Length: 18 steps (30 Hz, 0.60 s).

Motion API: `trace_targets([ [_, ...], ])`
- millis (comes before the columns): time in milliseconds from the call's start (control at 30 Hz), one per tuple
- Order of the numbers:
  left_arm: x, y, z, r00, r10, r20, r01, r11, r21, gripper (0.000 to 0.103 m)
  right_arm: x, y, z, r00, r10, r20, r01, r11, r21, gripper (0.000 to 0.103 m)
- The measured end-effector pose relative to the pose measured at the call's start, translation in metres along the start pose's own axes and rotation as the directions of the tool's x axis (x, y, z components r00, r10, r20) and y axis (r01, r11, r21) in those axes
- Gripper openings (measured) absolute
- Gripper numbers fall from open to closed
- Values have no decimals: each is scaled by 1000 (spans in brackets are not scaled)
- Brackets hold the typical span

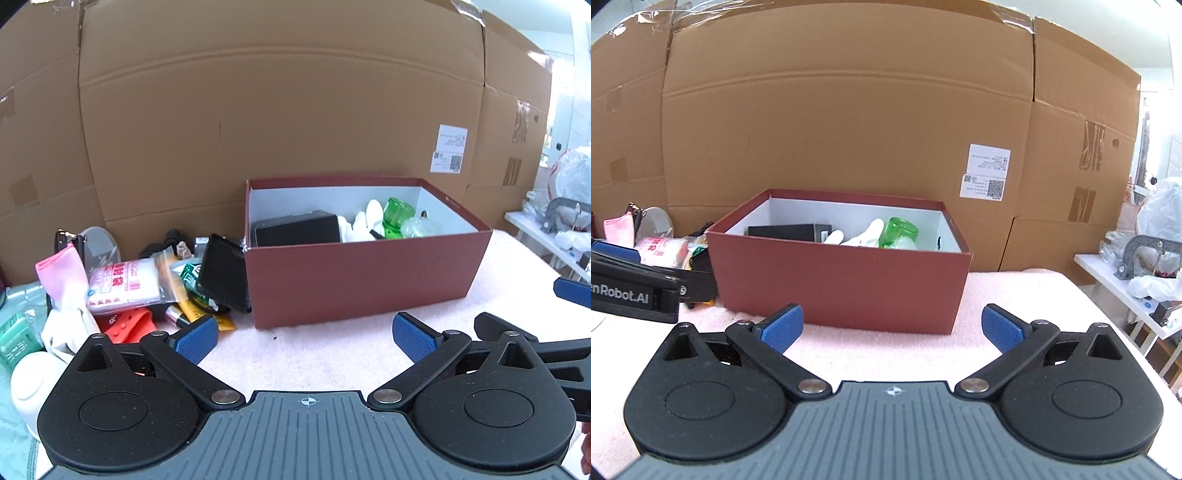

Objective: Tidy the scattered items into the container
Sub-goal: 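Withdraw the left gripper up out of the container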

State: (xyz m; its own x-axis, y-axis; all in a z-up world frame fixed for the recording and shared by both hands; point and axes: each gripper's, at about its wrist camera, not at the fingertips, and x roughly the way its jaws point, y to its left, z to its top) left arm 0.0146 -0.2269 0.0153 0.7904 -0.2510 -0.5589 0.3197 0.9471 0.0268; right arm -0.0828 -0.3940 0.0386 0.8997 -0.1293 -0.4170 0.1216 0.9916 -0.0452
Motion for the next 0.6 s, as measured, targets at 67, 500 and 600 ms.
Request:
trace_targets([
  [67,-1,-2,0,1000,0,0,0,1000,5,103,-2,1,-1,1000,3,-4,-3,1000,-11,102],
  [500,3,-2,0,999,-41,-18,41,999,0,103,-2,2,-3,1000,7,-21,-8,1000,-4,102],
  [600,4,-2,-1,999,-41,-20,41,999,0,103,0,2,-4,1000,14,-27,-14,1000,1,102],
])
